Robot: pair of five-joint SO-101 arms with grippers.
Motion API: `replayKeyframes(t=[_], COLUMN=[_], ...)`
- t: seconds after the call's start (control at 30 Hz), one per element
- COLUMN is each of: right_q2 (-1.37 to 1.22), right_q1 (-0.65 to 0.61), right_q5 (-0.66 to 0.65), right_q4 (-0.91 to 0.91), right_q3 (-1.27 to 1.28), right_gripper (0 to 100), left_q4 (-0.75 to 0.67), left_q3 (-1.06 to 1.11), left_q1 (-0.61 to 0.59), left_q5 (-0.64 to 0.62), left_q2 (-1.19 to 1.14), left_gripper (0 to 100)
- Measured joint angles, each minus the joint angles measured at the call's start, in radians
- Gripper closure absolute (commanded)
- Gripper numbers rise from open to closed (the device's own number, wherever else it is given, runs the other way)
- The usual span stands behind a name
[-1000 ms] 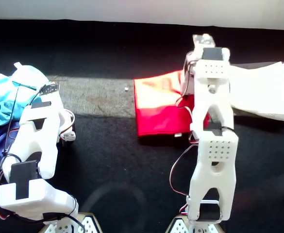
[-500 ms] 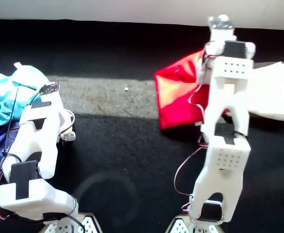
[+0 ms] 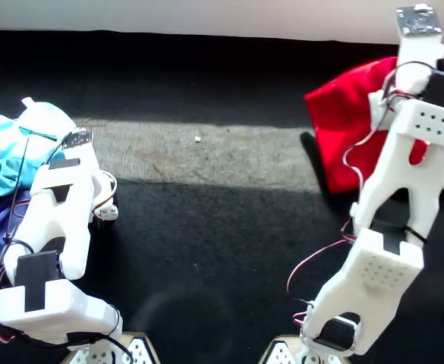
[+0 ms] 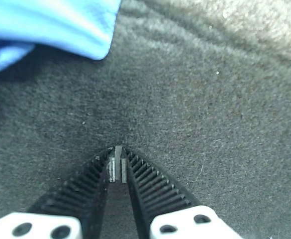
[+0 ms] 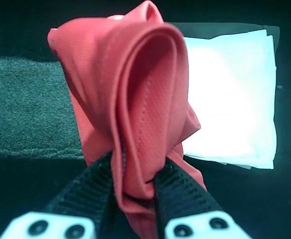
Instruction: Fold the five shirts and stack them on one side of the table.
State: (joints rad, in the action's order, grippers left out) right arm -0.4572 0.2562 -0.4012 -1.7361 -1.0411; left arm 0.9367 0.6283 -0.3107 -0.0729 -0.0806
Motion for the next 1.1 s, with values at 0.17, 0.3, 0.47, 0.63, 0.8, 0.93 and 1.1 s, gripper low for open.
replayKeyframes(t=[0.17,0.3,0.47,0.63,0.8,0.93,1.1], right_q2=[0.000,0.000,-0.084,-0.247,-0.351,-0.354,-0.359], right_q1=[0.087,0.115,0.157,0.210,0.238,0.239,0.264], right_q5=[-0.031,-0.075,-0.091,-0.091,-0.091,-0.072,0.095], right_q4=[0.095,0.161,0.265,0.371,0.468,0.489,0.514], right_q3=[0.000,0.006,0.034,0.035,0.035,0.035,-0.043], right_gripper=[99.2,99.2,99.2,99.0,93.3,78.4,77.1], left_q4=[0.000,0.000,0.000,0.000,0.000,0.000,0.000], left_q3=[0.000,0.000,0.000,0.000,0.000,0.000,0.000], left_q1=[0.000,0.000,0.000,0.000,0.000,0.000,0.000], left_q5=[0.000,0.000,0.000,0.000,0.000,0.000,0.000], left_q2=[0.000,0.000,0.000,0.000,0.000,0.000,0.000], left_gripper=[99,99,99,99,99,99,99])
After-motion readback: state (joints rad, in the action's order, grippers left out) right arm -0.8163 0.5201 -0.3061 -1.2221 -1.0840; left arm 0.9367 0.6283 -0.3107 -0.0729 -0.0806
